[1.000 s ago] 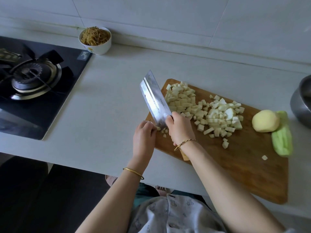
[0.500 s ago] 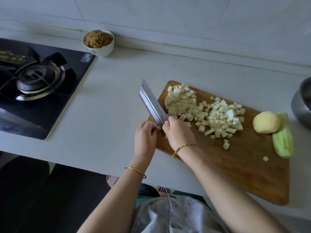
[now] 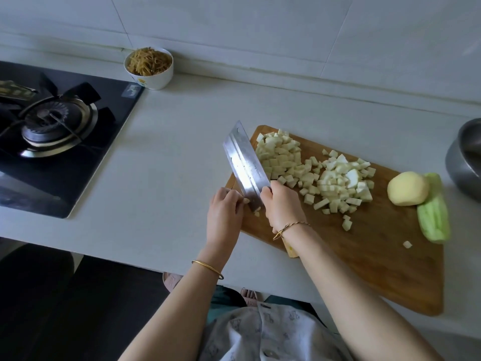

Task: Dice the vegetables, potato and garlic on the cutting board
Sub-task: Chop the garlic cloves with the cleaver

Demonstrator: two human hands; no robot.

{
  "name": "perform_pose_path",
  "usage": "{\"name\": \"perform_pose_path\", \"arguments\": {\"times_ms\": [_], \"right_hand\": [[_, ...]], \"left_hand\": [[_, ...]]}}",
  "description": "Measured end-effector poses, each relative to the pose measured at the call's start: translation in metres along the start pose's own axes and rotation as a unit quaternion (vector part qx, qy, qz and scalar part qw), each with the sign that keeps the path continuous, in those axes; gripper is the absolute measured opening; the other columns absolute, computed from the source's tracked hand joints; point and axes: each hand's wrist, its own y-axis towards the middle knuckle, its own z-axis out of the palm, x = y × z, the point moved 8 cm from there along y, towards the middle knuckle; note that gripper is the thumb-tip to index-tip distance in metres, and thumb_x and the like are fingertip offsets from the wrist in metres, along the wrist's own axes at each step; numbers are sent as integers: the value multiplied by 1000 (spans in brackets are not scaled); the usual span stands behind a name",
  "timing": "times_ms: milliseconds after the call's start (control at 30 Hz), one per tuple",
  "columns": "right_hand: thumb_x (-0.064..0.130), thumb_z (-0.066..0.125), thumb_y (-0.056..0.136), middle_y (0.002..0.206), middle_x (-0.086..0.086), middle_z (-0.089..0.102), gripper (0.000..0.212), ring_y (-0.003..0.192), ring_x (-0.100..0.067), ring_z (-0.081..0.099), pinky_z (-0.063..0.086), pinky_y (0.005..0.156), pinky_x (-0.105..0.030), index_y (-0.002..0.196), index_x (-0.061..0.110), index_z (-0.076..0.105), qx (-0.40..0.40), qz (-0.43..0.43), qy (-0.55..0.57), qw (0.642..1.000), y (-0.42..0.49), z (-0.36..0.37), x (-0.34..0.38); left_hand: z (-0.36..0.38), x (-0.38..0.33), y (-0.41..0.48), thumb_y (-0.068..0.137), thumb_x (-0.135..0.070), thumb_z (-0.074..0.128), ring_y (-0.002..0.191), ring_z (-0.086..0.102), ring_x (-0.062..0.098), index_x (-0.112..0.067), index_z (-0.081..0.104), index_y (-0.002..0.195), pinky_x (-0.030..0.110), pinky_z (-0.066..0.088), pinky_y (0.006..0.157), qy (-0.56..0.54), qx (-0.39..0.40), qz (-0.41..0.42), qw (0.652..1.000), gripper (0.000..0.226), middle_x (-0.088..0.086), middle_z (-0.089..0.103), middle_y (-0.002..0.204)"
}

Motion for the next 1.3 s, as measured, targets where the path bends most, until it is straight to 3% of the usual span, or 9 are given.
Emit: {"name": "perform_pose_path", "arguments": {"times_ms": [300, 467, 633, 867, 1000, 1100, 1300], "right_hand": [[25, 39, 97, 57, -11, 46, 36, 49, -25, 38, 51, 50, -46, 64, 14, 30, -33, -57, 0, 998, -8, -13, -1], [26, 41, 96, 58, -12, 46, 37, 51, -24, 36, 50, 49, -46, 63, 16, 27, -23, -72, -2, 997, -12, -10, -1], [25, 40, 97, 58, -11, 46, 37, 56, -23, 38, 49, 53, -42, 63, 16, 28, -11, -71, -9, 997, -9, -9, 1], [23, 38, 97, 64, -14, 48, 30, 49, -22, 36, 49, 53, -44, 73, 5, 38, 28, -58, -11, 998, -3, -9, 4], [23, 36, 97, 65, -13, 45, 30, 51, -22, 38, 44, 46, -35, 80, -1, 44, 53, -42, 4, 998, 5, -1, 3], [21, 36, 96, 67, -13, 44, 26, 55, -22, 37, 40, 54, -35, 78, 4, 43, 63, -51, -7, 997, 10, 4, 8], [20, 35, 96, 63, -10, 46, 28, 47, -20, 38, 40, 52, -35, 70, 9, 35, 65, -61, -42, 995, 15, 8, 20]], "left_hand": [[-3, 6, 7, 80, -2, 69, 76, 48, 12, -8, 60, 72, 5, 34, 64, -47, 18, -33, 998, 13, -4, 51, 88], [-2, 7, 8, 80, 0, 68, 77, 52, 16, -2, 66, 75, 12, 37, 65, -32, 21, -27, 999, 6, 0, 53, 89], [-4, 5, 8, 80, 2, 67, 76, 51, 17, 0, 65, 72, 9, 34, 62, -27, 20, -33, 999, 8, 1, 51, 88], [-4, 4, 8, 78, 5, 67, 73, 49, 16, -5, 60, 67, 9, 34, 59, -38, 14, -42, 998, 16, -1, 50, 85], [-2, 6, 8, 77, 6, 66, 73, 49, 17, -2, 60, 67, 9, 33, 59, -22, 15, -35, 999, 14, -2, 48, 84], [-2, 7, 8, 77, 6, 66, 74, 51, 18, -1, 60, 67, 9, 32, 59, -16, 11, -35, 999, 14, -2, 48, 85], [-3, 6, 3, 77, 4, 68, 74, 52, 20, -3, 60, 67, 15, 35, 60, -30, -5, -34, 999, 15, -1, 50, 86]]}}
